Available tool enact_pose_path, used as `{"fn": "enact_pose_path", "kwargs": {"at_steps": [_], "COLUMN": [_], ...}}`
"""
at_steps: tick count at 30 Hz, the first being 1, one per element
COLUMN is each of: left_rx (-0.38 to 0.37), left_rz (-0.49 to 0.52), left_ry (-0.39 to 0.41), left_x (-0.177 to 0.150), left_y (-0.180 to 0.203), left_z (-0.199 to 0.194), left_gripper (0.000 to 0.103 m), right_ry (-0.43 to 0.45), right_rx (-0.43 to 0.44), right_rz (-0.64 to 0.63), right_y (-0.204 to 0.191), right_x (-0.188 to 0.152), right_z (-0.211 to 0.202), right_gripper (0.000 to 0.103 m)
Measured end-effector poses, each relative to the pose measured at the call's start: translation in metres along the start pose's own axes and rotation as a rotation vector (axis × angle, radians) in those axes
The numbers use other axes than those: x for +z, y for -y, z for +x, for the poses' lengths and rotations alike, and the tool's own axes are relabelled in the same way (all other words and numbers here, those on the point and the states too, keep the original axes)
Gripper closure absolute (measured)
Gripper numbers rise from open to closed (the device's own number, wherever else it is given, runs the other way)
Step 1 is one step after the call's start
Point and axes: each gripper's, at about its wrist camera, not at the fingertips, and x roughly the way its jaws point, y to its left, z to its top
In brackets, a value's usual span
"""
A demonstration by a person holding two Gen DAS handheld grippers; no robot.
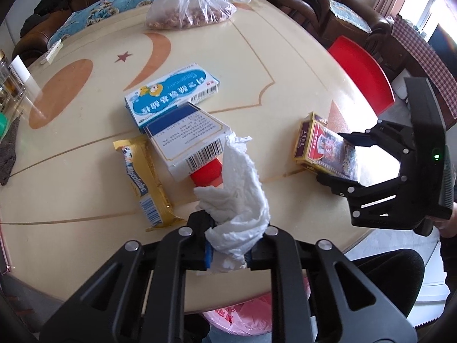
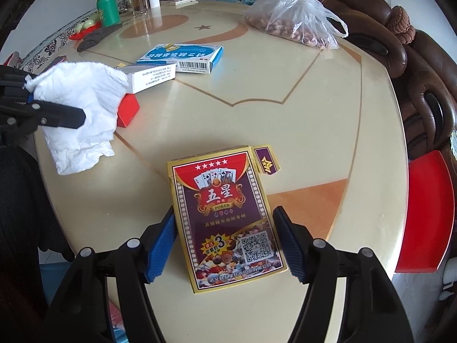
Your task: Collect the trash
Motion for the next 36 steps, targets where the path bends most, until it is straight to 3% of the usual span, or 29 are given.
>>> {"fn": "enact_pose_path", "kwargs": {"at_steps": [9,21,36], "left_rx": [0.034,-0.050,-0.063], "left_rz": [0.042,0.159,0.122], "left_ry": [0.033,0.113,0.163], "left_x": [-0.004,-0.017,-0.022], "left_y": [0.000,0.015,-0.001], "left_z": [-0.010,-0.025,-0.047], "left_gripper": [0.086,0.086,0.087], "right_ry": [0.008,0.037,0.101], "right_rx": [0.008,-0.003,-0.019], "right_rz": [0.024,0.038,0.038], "right_y": [0.003,0.002,-0.016], "right_x": [-0.001,-0.004,0.003], "right_z": [0.001,-0.001,-0.038], "right_gripper": [0.038,0.038,0.040]}}
